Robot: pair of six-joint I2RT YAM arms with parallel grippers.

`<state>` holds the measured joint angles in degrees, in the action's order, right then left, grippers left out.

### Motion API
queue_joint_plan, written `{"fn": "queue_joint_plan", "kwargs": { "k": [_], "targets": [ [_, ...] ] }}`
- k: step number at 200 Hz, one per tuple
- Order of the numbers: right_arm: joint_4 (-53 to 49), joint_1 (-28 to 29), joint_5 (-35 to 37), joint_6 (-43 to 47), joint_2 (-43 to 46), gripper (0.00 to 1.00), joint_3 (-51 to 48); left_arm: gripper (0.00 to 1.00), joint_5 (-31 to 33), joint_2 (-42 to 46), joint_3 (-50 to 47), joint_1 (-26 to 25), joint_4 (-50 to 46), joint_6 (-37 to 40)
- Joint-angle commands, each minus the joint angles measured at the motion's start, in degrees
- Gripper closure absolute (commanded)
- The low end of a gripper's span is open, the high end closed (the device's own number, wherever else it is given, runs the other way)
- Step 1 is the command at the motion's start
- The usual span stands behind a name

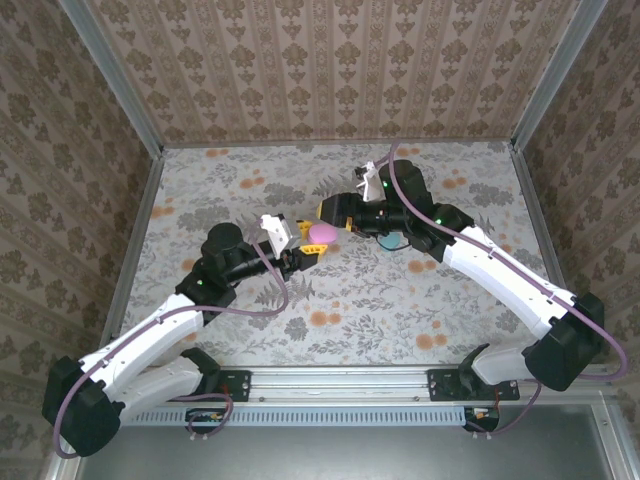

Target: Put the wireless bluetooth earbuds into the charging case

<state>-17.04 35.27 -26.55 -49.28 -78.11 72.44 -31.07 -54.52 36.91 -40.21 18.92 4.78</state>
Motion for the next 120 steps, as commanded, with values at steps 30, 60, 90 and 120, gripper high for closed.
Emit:
{"fn": "queue_joint_plan", "kwargs": {
  "k": [30, 60, 90, 120],
  "targets": [
    [-1.4, -0.1, -3.3, 0.2, 1.3, 0.37, -0.1, 0.68, 1.6, 1.0, 1.9, -0.5, 1.8, 0.1],
    [1.5, -0.4, -1.6, -1.4, 4.4, 0.36, -2.8, 0.68, 2.1, 1.2, 1.6, -0.5, 2.1, -0.2],
    [7.9, -1.6, -4.1, -5.8, 5.9, 0.35, -6.4, 0.68, 2.2, 1.4, 1.5, -0.6, 2.5, -0.6],
    [11.6, -1.9, -10.7, -8.7, 4.0, 0.35, -7.4, 0.68, 2.6, 1.2, 1.5, -0.6, 4.2, -1.4]
  ]
}}
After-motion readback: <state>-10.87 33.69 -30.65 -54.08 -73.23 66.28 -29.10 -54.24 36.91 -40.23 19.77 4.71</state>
